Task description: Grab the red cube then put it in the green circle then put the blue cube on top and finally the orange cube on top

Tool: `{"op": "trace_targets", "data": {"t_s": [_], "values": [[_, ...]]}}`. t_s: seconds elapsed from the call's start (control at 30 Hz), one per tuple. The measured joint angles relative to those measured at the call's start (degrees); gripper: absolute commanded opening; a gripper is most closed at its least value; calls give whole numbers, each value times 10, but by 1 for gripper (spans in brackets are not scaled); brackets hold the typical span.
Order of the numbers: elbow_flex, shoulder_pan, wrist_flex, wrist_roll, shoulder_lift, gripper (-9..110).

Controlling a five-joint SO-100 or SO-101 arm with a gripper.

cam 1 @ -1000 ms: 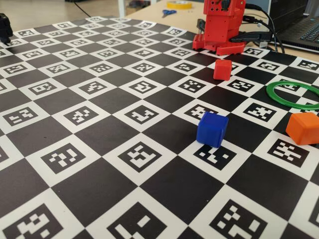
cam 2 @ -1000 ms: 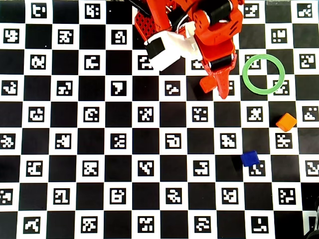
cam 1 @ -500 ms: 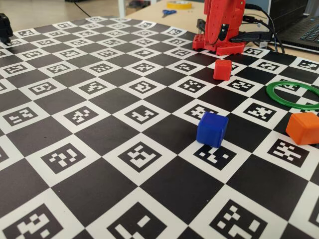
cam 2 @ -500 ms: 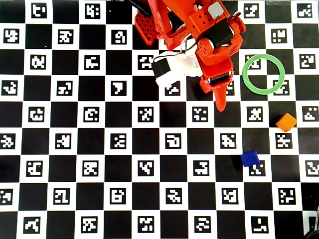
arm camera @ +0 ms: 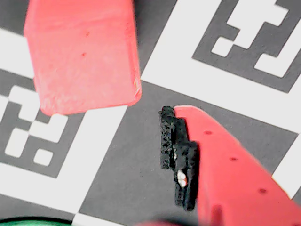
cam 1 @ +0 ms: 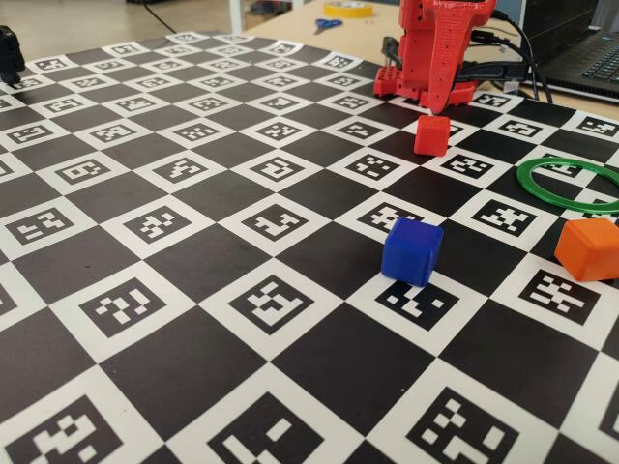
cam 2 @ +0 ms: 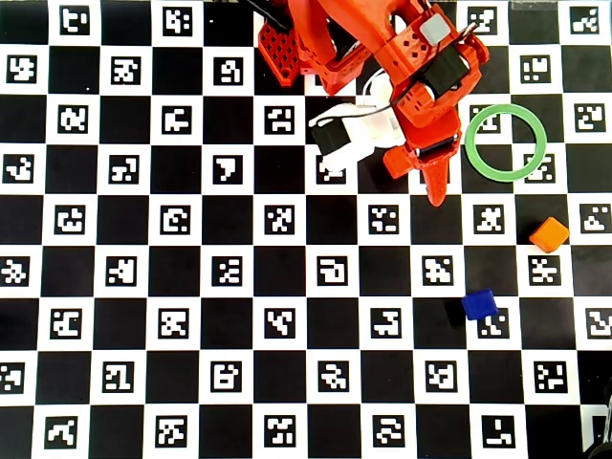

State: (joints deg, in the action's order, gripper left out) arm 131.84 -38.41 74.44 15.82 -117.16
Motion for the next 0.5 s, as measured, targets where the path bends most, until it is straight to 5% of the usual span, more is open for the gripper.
{"op": "trace_targets", "data": {"t_s": [0.5], "values": [[53,11,-62,-11,34,53]]}}
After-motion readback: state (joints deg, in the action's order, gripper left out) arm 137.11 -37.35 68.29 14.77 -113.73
